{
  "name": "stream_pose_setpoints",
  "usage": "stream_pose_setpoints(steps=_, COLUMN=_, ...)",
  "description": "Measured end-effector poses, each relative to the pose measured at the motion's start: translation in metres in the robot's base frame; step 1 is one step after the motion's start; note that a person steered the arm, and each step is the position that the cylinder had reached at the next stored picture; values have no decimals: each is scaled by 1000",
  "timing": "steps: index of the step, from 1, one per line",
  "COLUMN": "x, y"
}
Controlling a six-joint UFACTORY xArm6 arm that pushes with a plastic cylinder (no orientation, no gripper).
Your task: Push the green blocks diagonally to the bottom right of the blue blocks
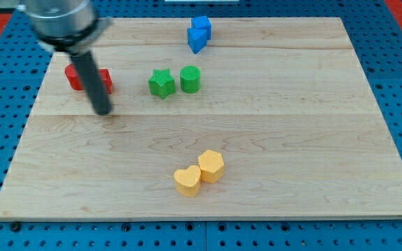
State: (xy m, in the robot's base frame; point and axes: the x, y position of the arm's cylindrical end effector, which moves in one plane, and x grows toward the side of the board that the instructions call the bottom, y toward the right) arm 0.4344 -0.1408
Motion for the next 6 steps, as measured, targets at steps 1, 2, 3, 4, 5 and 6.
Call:
stream_pose_setpoints(steps=1, x=-35, y=2)
stream_pose_setpoints(steps=2, x=-50, y=38)
stream_pose_setpoints(steps=3, x=-59, y=107)
stream_pose_setpoints(steps=4, x=-81, y=134)
stream_pose_setpoints(steps=5, x=-100, y=171)
stream_pose_setpoints(steps=6, x=-121, y=221)
